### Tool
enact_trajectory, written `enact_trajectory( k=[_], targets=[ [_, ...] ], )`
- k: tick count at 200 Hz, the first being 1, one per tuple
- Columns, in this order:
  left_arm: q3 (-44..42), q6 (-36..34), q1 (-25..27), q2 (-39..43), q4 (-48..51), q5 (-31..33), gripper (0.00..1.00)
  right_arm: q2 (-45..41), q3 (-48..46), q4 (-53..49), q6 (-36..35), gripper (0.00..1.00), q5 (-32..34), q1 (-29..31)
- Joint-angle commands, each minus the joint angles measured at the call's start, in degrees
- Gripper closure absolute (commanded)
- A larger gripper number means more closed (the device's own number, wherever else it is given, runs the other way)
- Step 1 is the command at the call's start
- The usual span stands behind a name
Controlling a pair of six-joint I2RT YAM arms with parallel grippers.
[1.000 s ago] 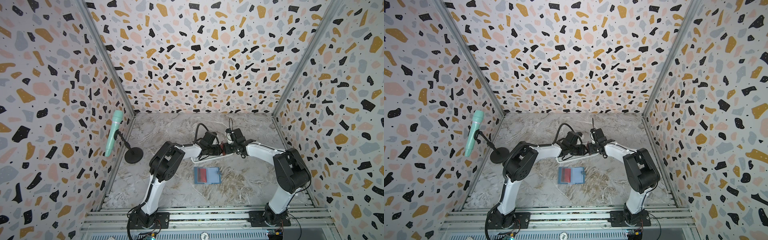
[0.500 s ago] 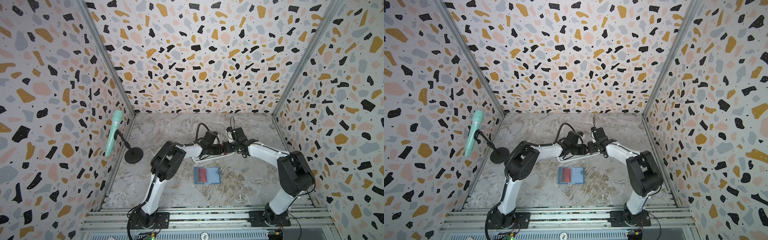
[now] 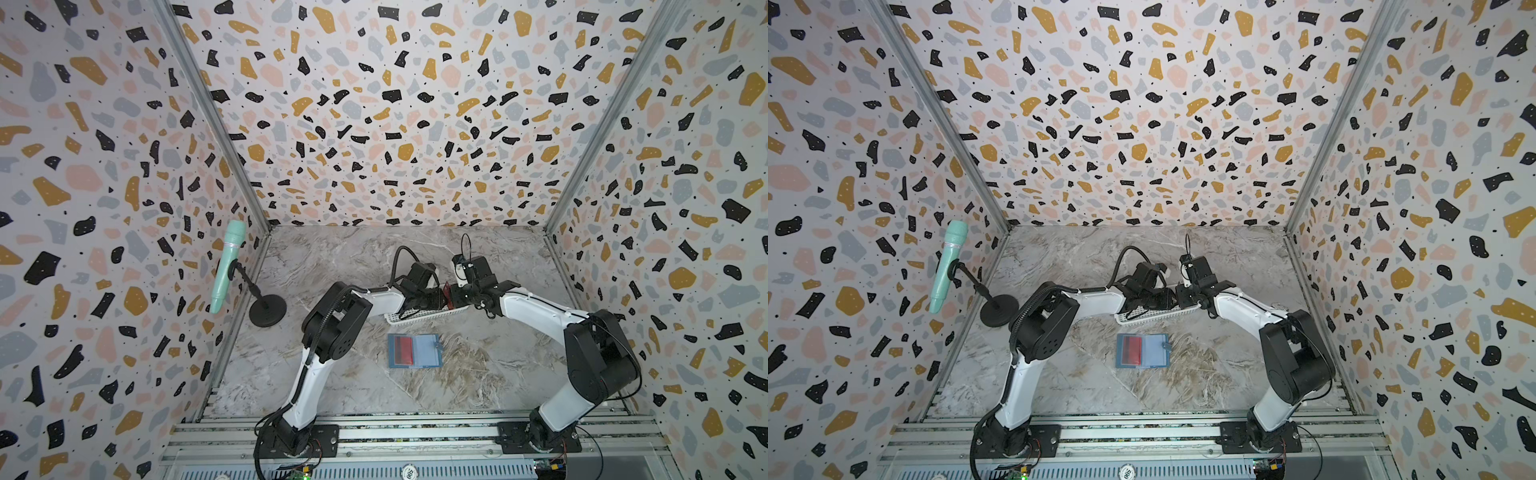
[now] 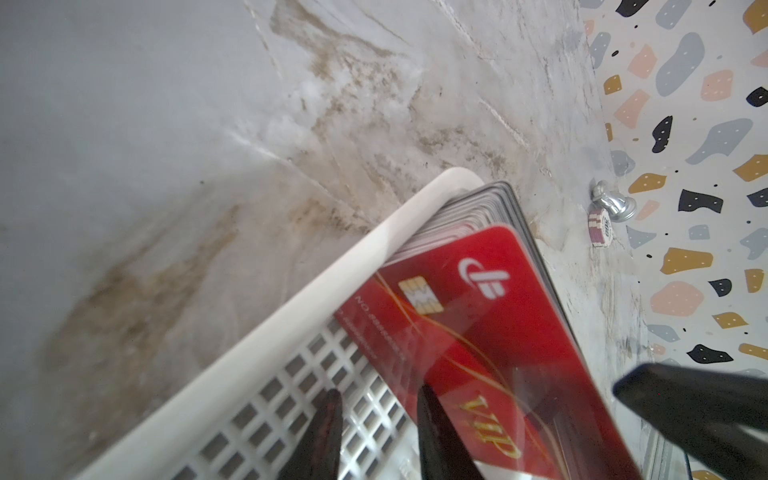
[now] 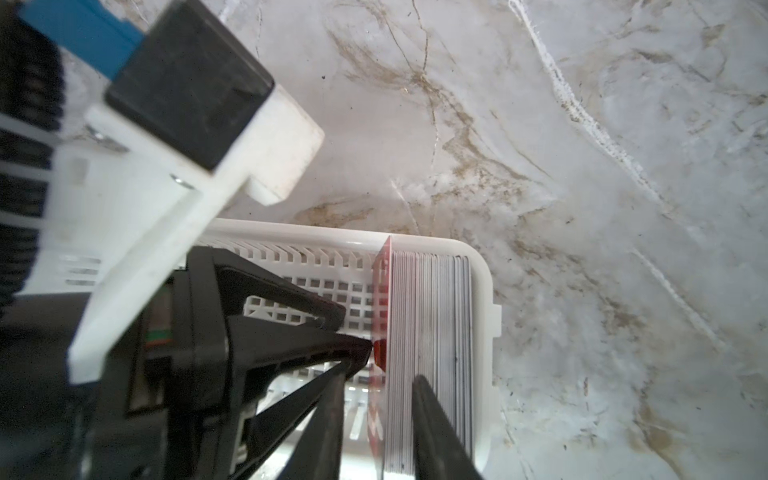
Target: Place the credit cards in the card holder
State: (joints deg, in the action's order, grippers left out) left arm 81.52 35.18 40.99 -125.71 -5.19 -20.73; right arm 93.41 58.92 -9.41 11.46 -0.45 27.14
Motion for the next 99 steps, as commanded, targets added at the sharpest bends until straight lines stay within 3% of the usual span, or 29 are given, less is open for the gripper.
enact_trajectory(
  k=[1,67,99],
  targets=[
    [0.8,-0.1,0.6,-1.2,0.8,-0.2,0.67,0.3,-0.4,-0.5,0.2,0.76,0.2,0.3],
    [1.0,-0.2,0.6,-1.3,1.0,-0.2,0.67,0.1,-0.4,-0.5,0.5,0.96,0.7,0.4],
    [0.7,-0.3,0.6,-1.0,1.1,0.1,0.67,-2.0,0.3,-1.6,0.7,0.98,1.3,0.5]
  ],
)
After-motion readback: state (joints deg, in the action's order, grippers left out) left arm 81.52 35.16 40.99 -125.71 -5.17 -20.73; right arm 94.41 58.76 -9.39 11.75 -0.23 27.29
